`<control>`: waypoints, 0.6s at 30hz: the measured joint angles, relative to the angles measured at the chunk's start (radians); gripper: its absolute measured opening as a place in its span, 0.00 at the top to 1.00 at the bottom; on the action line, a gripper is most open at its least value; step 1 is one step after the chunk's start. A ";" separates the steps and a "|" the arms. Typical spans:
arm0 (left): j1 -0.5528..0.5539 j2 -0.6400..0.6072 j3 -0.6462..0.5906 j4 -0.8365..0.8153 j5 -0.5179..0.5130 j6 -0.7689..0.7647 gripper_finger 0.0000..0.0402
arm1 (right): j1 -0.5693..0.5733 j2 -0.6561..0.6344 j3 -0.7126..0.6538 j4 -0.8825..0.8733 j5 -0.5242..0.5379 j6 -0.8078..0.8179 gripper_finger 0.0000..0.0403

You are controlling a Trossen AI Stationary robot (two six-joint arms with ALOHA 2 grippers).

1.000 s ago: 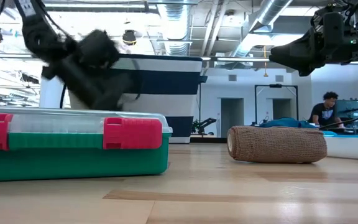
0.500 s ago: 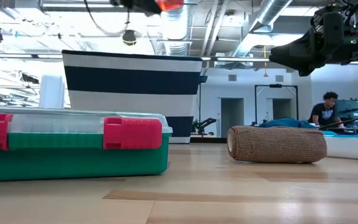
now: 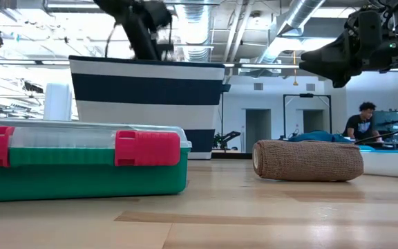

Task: Pick & place medical supplies in basket/bin
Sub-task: Put the red pill bottle into blue bin, then put the rolled brown bandage into the blue bin

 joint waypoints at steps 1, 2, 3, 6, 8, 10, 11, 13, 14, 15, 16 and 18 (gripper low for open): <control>0.014 0.032 0.000 -0.003 0.011 0.000 0.73 | 0.000 0.000 0.000 -0.001 0.000 0.000 0.57; 0.026 0.063 0.000 0.000 0.023 0.000 0.72 | 0.000 0.000 0.000 -0.002 0.000 0.000 0.57; 0.035 0.091 0.000 0.004 0.034 0.005 0.72 | 0.000 0.000 0.000 -0.002 0.000 -0.001 0.57; 0.056 0.156 0.000 0.017 0.079 0.043 0.69 | 0.000 0.000 0.000 -0.002 0.000 -0.008 0.57; 0.064 0.189 0.000 0.017 0.118 0.067 0.66 | 0.000 0.000 0.000 -0.002 0.000 -0.008 0.57; 0.069 0.216 0.000 0.017 0.156 0.086 0.63 | 0.000 0.000 0.000 -0.003 0.000 -0.008 0.57; 0.069 0.228 0.000 0.017 0.174 0.090 0.62 | 0.000 0.000 0.000 -0.006 0.001 -0.008 0.57; 0.069 0.249 0.000 0.018 0.199 0.096 0.60 | 0.000 0.000 0.000 -0.017 0.000 -0.008 0.57; 0.069 0.258 0.000 0.019 0.203 0.098 0.59 | 0.000 0.000 0.000 -0.025 0.000 -0.008 0.57; 0.069 0.265 0.000 0.019 0.206 0.107 0.58 | 0.000 0.000 0.000 -0.033 0.001 -0.007 0.57; 0.069 0.270 0.000 0.019 0.205 0.119 0.58 | 0.000 0.000 0.000 -0.040 0.000 -0.007 0.57; 0.068 0.270 0.001 0.017 0.191 0.132 0.57 | 0.000 0.000 0.000 -0.052 0.000 -0.007 0.57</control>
